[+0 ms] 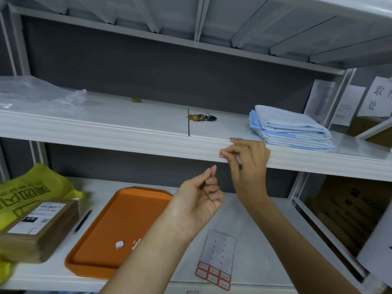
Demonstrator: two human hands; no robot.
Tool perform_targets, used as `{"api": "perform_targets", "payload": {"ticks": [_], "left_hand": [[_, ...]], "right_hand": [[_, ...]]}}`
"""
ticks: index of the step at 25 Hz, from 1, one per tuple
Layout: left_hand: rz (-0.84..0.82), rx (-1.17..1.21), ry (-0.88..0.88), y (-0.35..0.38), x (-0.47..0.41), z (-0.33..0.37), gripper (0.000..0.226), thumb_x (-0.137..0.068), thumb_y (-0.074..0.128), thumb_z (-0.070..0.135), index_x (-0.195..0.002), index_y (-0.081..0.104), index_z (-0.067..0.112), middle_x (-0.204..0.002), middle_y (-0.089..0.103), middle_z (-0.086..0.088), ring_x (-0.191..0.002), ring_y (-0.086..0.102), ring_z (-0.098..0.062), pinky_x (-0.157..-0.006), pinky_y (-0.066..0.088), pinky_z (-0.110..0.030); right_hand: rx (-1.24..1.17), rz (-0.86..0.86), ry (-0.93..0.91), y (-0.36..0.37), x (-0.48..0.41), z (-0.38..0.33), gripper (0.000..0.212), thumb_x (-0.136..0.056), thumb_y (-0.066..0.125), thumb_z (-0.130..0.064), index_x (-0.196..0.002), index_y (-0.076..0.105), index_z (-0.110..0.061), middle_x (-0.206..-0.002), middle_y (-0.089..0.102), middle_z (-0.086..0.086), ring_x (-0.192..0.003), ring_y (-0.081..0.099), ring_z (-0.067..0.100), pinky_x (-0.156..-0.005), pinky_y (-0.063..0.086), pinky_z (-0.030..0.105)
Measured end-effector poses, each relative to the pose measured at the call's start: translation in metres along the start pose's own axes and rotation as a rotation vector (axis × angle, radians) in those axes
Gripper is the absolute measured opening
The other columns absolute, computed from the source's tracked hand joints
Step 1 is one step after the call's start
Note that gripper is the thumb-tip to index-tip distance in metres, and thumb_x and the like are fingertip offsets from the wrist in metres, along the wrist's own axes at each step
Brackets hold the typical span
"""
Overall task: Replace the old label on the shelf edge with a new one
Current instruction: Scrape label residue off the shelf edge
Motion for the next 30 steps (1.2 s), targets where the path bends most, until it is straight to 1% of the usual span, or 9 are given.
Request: {"api": "perform_targets", "payload": {"ticks": [3,7,10,13,17,22,26,28,30], "left_hand": [[-0.009,0.046,-0.004,0.002,0.0,0.001,0.027,-0.097,0.039,0.002,-0.101,0.065,-0.003,-0.055,0.046,0.0,-0.045,0.035,-0.007,-0.042,0.031,-0.018],[-0.02,0.074,-0.005,0.004,-0.002,0.004,0.032,-0.096,0.031,-0.002,-0.111,0.06,-0.005,-0.053,0.043,0.001,-0.042,0.035,-0.008,-0.041,0.032,-0.019],[-0.025,0.086,-0.014,0.005,-0.003,0.002,0.034,-0.094,0.03,-0.003,-0.113,0.057,-0.006,-0.055,0.045,-0.001,-0.042,0.037,-0.008,-0.043,0.032,-0.02],[-0.042,0.095,-0.033,0.005,-0.001,-0.001,0.037,-0.087,0.035,-0.003,-0.114,0.06,-0.007,-0.066,0.049,-0.003,-0.05,0.037,-0.008,-0.049,0.031,-0.02],[-0.018,0.041,-0.038,0.003,0.001,0.0,0.036,-0.089,0.036,-0.001,-0.111,0.064,-0.007,-0.07,0.056,-0.007,-0.049,0.034,-0.007,-0.051,0.027,-0.019],[0.032,0.041,-0.045,0.004,0.001,0.001,0.03,-0.096,0.036,0.002,-0.107,0.063,-0.003,-0.063,0.056,-0.005,-0.043,0.035,-0.007,-0.042,0.03,-0.019],[0.083,0.023,-0.04,0.004,-0.001,0.005,0.029,-0.095,0.036,-0.001,-0.106,0.062,-0.004,-0.064,0.053,-0.006,-0.048,0.041,-0.008,-0.053,0.03,-0.019],[0.117,-0.036,-0.015,0.002,0.0,0.01,0.028,-0.095,0.04,-0.002,-0.107,0.064,-0.007,-0.072,0.055,-0.009,-0.062,0.053,-0.011,-0.062,0.042,-0.02],[0.141,-0.085,0.036,0.001,-0.001,0.015,0.023,-0.096,0.046,-0.002,-0.107,0.063,-0.012,-0.088,0.066,-0.018,-0.085,0.066,-0.021,-0.082,0.054,-0.029]], "right_hand": [[-0.003,0.017,0.011,0.0,-0.001,0.0,0.013,-0.085,0.071,-0.015,-0.089,0.07,-0.003,-0.096,0.068,0.011,-0.095,0.058,0.023,-0.084,0.039,0.034],[0.007,0.045,-0.029,-0.001,-0.001,-0.002,0.009,-0.086,0.07,-0.013,-0.087,0.072,-0.004,-0.092,0.069,0.01,-0.093,0.062,0.027,-0.081,0.04,0.036],[0.007,0.028,-0.02,0.0,-0.001,-0.001,0.006,-0.086,0.07,-0.01,-0.086,0.073,-0.004,-0.093,0.068,0.01,-0.094,0.061,0.027,-0.083,0.037,0.033],[0.008,-0.002,0.003,0.0,-0.001,-0.002,0.007,-0.088,0.067,-0.011,-0.086,0.072,-0.006,-0.093,0.067,0.009,-0.097,0.059,0.024,-0.085,0.033,0.03],[0.011,0.009,-0.013,-0.002,-0.001,-0.002,0.01,-0.085,0.07,-0.013,-0.087,0.072,-0.004,-0.096,0.068,0.011,-0.096,0.057,0.022,-0.082,0.038,0.034],[0.006,0.041,-0.034,-0.002,-0.003,-0.002,0.009,-0.086,0.07,-0.013,-0.086,0.075,-0.005,-0.095,0.068,0.013,-0.096,0.056,0.021,-0.081,0.038,0.035],[-0.008,0.032,-0.041,-0.001,-0.003,0.0,0.016,-0.09,0.064,-0.016,-0.086,0.075,-0.005,-0.096,0.067,0.012,-0.097,0.056,0.022,-0.083,0.034,0.032],[0.005,0.007,-0.023,0.0,-0.003,0.0,0.015,-0.09,0.063,-0.015,-0.087,0.074,-0.005,-0.094,0.067,0.012,-0.096,0.058,0.025,-0.084,0.032,0.03],[0.017,-0.003,-0.011,0.001,-0.002,0.0,0.015,-0.09,0.063,-0.015,-0.087,0.073,-0.004,-0.092,0.067,0.011,-0.095,0.059,0.026,-0.084,0.032,0.03]]}}
Point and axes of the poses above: each hand's wrist, its own x-axis away from the middle knuckle, its own y-axis out of the palm, z = x × y, the point moved 4 cm from there along -x, towards the middle knuckle
